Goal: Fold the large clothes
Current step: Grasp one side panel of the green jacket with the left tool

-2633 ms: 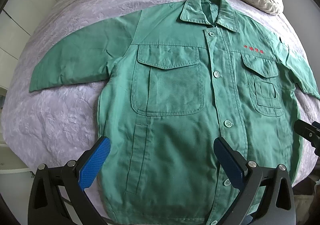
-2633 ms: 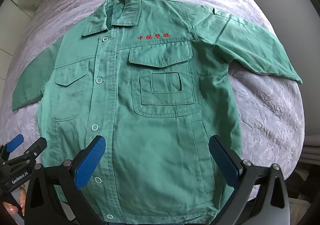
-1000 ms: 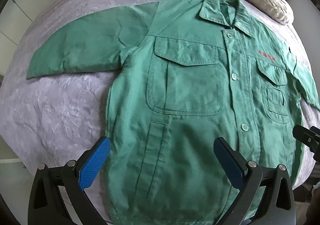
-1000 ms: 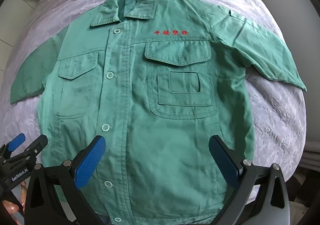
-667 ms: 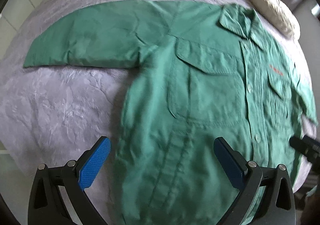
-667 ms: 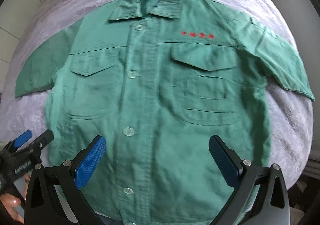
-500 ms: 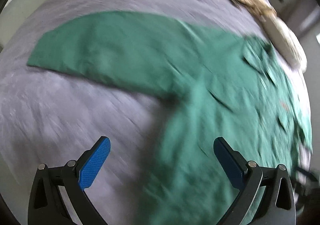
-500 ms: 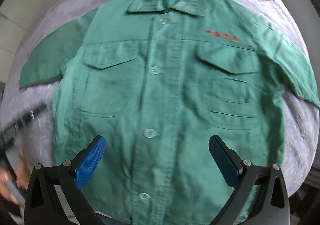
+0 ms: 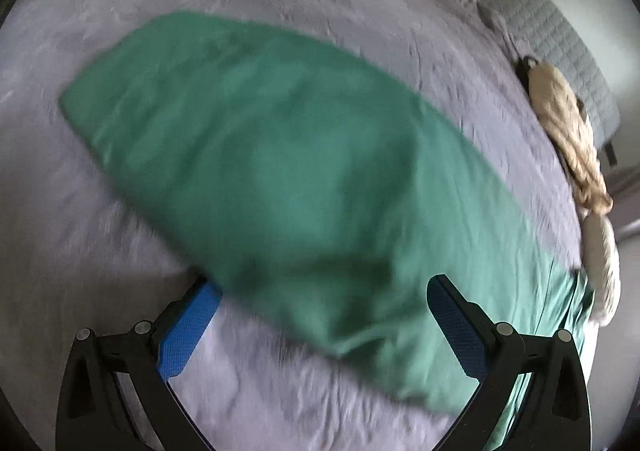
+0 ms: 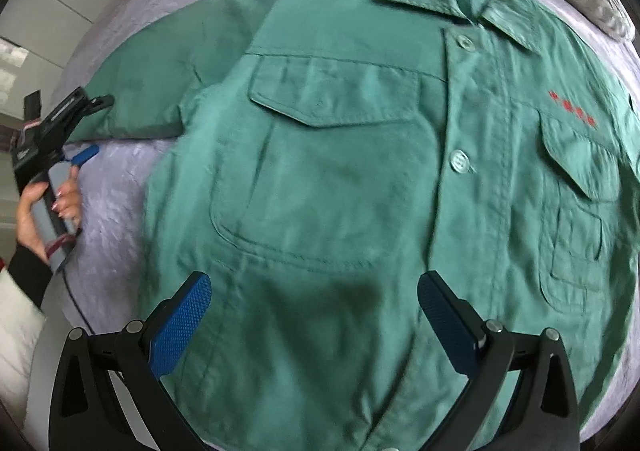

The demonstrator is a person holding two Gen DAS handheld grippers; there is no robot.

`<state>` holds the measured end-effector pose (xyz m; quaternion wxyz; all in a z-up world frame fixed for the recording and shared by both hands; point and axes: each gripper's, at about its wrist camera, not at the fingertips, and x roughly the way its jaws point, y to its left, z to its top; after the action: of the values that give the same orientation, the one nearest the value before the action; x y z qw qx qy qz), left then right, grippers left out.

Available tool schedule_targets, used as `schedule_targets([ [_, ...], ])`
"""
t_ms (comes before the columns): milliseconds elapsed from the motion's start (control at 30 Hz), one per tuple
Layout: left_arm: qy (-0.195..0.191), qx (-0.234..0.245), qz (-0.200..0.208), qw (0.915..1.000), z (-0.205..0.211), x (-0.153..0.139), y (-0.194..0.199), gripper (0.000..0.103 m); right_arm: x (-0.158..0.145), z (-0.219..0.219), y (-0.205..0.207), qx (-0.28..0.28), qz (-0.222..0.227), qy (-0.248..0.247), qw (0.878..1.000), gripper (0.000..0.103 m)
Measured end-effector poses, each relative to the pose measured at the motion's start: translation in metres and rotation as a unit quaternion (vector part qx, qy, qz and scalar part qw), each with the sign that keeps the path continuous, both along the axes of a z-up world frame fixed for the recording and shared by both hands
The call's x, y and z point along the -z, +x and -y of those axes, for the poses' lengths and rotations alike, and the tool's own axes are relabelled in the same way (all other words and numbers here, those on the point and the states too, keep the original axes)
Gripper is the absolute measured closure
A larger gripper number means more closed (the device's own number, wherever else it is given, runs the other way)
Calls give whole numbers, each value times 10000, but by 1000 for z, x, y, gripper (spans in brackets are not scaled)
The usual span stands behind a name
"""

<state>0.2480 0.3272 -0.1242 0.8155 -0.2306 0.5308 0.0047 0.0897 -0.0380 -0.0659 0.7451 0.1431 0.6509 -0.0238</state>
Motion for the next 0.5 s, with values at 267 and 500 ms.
schedule_targets([
  [267,1,-223,551,9982,-21,-23,22,100,12,-7,10,188,147,170,9996,0],
  [500,420,1086,1723,9781,67,-107,5,100,-1,25,-6,668,500,252,9962,0],
])
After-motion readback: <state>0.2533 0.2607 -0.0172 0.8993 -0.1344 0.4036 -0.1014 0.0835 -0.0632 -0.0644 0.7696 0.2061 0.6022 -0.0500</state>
